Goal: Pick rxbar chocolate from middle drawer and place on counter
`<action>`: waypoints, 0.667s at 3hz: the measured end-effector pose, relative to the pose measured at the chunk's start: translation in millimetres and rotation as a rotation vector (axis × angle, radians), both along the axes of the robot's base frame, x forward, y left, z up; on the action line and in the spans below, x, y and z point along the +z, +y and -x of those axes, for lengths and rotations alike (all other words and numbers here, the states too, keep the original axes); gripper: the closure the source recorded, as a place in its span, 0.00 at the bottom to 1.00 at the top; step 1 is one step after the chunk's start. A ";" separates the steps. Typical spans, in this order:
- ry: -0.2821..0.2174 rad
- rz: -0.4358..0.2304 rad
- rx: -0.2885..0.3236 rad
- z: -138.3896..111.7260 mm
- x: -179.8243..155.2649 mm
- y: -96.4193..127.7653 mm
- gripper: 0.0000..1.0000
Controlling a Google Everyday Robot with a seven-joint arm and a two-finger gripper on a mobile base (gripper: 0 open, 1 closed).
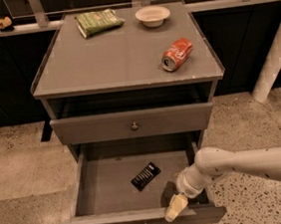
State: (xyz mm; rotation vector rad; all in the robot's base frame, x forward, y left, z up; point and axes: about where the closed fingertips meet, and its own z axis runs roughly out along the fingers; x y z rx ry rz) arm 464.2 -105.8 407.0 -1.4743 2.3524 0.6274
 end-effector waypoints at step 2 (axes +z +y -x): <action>-0.029 0.023 0.021 -16.3 21.4 4.6 0.00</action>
Offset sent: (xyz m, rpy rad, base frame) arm 0.0427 0.0088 0.0557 -0.0599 -0.0769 0.0484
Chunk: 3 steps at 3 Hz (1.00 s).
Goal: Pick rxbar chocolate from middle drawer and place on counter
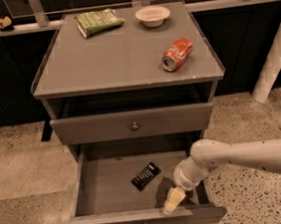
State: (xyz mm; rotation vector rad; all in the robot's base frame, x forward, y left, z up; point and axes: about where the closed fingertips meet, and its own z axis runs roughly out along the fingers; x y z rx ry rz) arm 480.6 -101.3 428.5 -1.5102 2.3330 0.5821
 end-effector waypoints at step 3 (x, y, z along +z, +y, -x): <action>-0.033 -0.101 -0.016 -54.6 -41.8 -2.0 0.00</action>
Offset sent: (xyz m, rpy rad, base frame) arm 0.0862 -0.0087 -0.0189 0.0568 -0.0121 0.0080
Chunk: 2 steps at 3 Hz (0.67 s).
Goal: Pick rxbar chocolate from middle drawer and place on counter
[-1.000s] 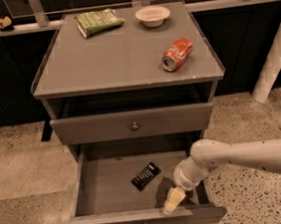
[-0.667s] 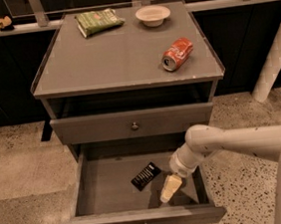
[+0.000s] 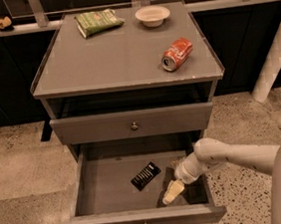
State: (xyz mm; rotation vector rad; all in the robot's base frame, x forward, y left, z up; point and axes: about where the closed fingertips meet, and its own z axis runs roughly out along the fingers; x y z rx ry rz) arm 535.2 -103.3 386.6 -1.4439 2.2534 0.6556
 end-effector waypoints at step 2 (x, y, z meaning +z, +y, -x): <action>0.036 -0.020 -0.005 17.5 -35.2 2.5 0.00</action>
Offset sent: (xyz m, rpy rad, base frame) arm -0.0168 0.0015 -0.0357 0.0203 0.0319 -0.0073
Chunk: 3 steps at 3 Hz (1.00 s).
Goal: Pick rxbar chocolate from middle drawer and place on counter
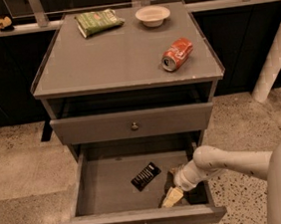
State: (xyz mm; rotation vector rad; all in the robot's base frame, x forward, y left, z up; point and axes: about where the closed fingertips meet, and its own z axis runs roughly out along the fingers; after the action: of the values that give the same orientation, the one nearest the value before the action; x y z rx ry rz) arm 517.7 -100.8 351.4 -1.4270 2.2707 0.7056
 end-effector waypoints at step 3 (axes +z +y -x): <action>-0.093 -0.134 -0.075 -33.7 -5.4 29.8 0.00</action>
Offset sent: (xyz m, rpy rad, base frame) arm 0.0584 0.0370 -0.0083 0.1837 -0.1324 -0.1104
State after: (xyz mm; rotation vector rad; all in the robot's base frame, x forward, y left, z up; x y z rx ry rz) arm 551.4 -71.0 346.0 -1.2791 2.1512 0.7369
